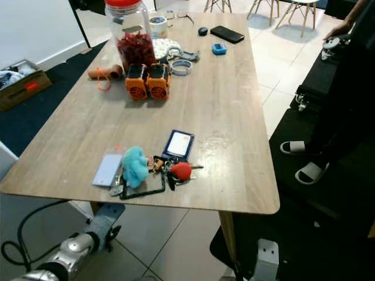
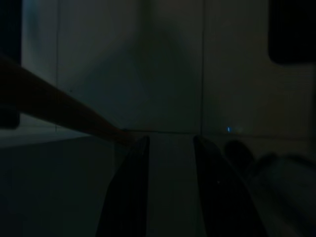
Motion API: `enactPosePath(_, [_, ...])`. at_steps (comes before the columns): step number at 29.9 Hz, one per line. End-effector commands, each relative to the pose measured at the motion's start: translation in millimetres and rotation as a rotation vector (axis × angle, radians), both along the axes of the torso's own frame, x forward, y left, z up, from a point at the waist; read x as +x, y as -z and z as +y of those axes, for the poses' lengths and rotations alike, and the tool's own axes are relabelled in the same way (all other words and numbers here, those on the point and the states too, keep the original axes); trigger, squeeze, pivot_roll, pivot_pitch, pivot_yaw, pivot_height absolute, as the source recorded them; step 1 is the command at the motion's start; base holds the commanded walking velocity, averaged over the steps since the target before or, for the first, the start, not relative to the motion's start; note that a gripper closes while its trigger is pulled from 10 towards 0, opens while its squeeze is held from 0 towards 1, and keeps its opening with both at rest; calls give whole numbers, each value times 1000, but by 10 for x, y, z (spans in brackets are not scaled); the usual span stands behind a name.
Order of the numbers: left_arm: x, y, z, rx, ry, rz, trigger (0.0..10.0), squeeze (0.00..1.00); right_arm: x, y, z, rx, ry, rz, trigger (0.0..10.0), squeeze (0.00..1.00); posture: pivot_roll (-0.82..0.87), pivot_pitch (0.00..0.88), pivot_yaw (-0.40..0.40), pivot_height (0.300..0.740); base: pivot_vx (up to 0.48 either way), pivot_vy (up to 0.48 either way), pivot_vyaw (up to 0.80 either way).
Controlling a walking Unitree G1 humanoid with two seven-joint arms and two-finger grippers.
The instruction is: Hang keys on a hook
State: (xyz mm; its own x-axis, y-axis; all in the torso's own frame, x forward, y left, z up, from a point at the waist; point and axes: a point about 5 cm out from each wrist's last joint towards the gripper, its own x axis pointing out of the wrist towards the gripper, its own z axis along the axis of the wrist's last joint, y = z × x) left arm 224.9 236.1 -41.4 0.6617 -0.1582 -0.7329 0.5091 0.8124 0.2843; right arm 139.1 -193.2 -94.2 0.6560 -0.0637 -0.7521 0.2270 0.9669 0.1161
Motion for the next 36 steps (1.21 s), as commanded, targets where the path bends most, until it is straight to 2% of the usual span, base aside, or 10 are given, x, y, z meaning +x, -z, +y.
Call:
enactPosePath(1, [-55,-47,183,56,74,15,10000,0,-53,23,12,4,-1,18,10000,0,37,54,31,740,0,0,0])
enactPosePath(2, [-55,-47,183,56,74,15,10000,0,-53,23,12,4,-1,18,10000,0,37,54,31,740,0,0,0])
enactPosePath(4, [-124,-143,419,97,174,43,10000,0,-54,22,5,3,0,18,10000,0,40,50,31,740,0,0,0])
enactPosePath(9, [-239,-215,615,135,293,109,10000,0,-53,21,1,3,0,17,10000,0,39,48,32,740,0,0,0])
enactPosePath(13, [-366,-385,864,142,455,223,10000,0,-43,16,-2,4,-1,12,10000,0,43,44,30,740,0,0,0])
enactPosePath(20, [-383,-574,1020,74,481,243,10000,0,-40,14,0,6,-3,10,10000,0,43,42,29,740,0,0,0])
enactPosePath(23, [-335,-776,1099,-38,492,232,10000,0,-41,14,-6,6,-4,9,10000,0,43,37,27,740,0,0,0])
enactPosePath(28, [-232,-965,1122,-110,519,208,10000,0,-40,12,-12,5,-6,9,10000,0,43,35,24,740,0,0,0])
enactPosePath(31, [20,-1216,976,-286,522,69,10000,0,-31,8,-22,3,-9,7,10000,0,45,34,22,740,0,0,0])
enactPosePath(36, [134,-1348,876,-339,566,26,10000,0,-18,4,-24,2,-12,5,10000,0,45,34,20,740,0,0,0])
